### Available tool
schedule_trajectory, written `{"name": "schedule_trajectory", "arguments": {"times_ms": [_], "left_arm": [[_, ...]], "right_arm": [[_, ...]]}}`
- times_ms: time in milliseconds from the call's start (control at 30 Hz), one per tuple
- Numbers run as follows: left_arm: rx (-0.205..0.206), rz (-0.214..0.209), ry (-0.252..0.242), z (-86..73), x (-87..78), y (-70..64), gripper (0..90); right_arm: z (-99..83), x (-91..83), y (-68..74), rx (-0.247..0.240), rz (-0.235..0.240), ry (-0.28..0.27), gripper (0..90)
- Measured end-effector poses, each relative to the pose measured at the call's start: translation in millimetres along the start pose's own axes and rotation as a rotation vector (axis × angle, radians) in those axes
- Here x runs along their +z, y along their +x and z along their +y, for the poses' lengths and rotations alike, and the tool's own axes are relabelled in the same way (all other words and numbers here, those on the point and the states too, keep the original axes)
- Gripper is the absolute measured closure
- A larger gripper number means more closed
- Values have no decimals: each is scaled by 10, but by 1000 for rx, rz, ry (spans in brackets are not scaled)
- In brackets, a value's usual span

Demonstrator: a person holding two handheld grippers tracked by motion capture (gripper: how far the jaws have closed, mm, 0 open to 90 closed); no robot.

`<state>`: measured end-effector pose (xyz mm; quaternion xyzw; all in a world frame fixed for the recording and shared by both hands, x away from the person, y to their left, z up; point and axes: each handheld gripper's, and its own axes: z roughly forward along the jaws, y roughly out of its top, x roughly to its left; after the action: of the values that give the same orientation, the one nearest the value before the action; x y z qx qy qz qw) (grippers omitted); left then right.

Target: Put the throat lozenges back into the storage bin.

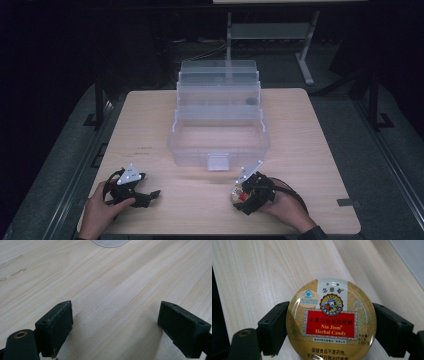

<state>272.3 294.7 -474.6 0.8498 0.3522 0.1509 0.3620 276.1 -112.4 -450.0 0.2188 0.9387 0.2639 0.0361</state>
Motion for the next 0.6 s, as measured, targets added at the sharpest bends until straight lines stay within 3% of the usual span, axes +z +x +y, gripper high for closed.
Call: {"name": "schedule_trajectory", "arguments": {"times_ms": [600], "left_arm": [[0,0,0,0,0,0,119]], "right_arm": [[-65,-157,-77,23,-18,-14,196]]}}
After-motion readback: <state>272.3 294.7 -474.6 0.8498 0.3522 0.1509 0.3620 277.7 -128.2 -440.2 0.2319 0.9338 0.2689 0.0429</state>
